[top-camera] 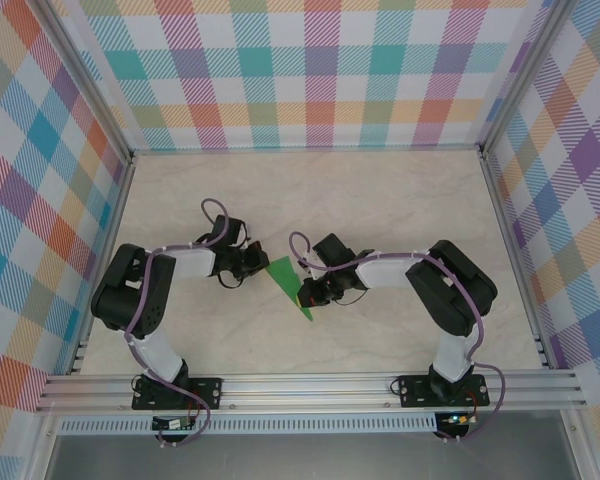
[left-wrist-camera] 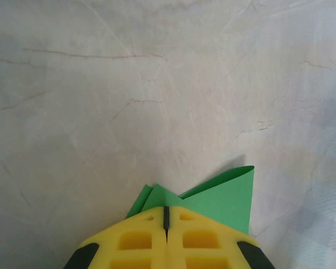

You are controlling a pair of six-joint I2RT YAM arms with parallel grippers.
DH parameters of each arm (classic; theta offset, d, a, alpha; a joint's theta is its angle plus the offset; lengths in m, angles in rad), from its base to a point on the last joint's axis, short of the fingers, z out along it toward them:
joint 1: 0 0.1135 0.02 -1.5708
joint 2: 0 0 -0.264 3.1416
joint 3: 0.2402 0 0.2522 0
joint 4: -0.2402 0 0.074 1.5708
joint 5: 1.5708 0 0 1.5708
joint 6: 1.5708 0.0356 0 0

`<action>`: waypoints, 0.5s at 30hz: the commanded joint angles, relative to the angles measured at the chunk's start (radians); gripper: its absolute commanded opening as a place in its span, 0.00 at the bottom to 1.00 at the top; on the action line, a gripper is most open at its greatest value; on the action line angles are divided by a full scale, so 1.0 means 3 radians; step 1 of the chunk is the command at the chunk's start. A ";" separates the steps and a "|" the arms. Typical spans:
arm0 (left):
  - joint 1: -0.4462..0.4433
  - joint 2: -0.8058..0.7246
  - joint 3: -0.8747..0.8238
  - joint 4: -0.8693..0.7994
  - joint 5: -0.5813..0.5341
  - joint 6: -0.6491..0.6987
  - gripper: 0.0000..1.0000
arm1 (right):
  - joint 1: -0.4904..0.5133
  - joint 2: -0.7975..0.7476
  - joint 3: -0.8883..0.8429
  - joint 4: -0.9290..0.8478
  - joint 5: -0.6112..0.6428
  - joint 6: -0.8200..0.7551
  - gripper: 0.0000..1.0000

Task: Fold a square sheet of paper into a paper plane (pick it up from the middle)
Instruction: Fold the wing for the fifth time at the center of the table.

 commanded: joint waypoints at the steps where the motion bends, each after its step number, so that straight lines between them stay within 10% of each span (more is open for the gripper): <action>1: 0.0129 0.0093 0.0121 -0.0173 -0.0417 0.0190 0.00 | 0.0017 0.0263 -0.0313 -0.0957 0.0381 0.0032 0.00; 15: -0.0082 -0.0732 0.0220 -0.0508 -0.0121 0.0164 0.00 | 0.0015 0.0003 0.0291 -0.1047 0.0146 0.0103 0.00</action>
